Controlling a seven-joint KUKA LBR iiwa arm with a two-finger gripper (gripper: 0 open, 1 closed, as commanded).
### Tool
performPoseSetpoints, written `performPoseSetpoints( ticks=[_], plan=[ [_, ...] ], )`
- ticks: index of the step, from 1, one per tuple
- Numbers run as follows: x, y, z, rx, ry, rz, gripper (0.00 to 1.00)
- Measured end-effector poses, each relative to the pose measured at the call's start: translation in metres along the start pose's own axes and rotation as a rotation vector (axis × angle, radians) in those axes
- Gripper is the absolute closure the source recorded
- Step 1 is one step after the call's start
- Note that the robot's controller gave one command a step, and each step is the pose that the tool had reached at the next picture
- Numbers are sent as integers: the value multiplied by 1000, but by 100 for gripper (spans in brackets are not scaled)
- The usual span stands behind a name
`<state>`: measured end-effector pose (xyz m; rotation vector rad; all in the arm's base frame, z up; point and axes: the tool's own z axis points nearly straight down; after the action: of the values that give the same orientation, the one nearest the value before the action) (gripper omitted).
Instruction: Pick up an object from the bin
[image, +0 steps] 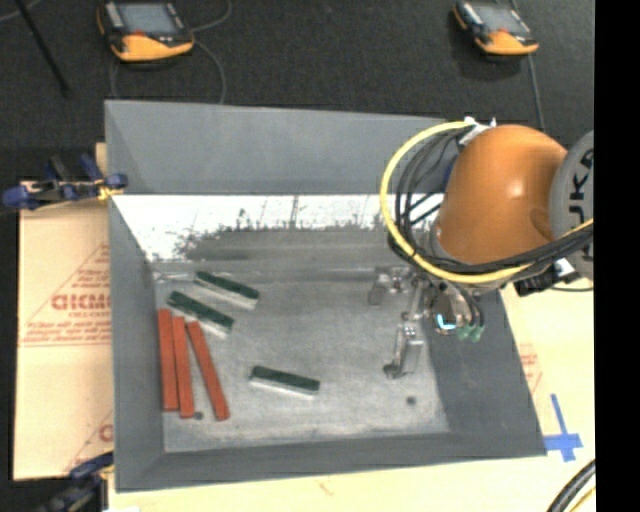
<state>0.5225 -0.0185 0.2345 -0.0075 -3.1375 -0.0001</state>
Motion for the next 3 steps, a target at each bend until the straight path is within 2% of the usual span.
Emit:
performPoseSetpoints(
  ticks=[1,2,3],
  plan=[
    [31,-10,-39,2,-11,-120,0],
    [-21,110,134,-2,-2,-229,0],
    [-22,107,130,-1,-7,-224,100]
  ],
)
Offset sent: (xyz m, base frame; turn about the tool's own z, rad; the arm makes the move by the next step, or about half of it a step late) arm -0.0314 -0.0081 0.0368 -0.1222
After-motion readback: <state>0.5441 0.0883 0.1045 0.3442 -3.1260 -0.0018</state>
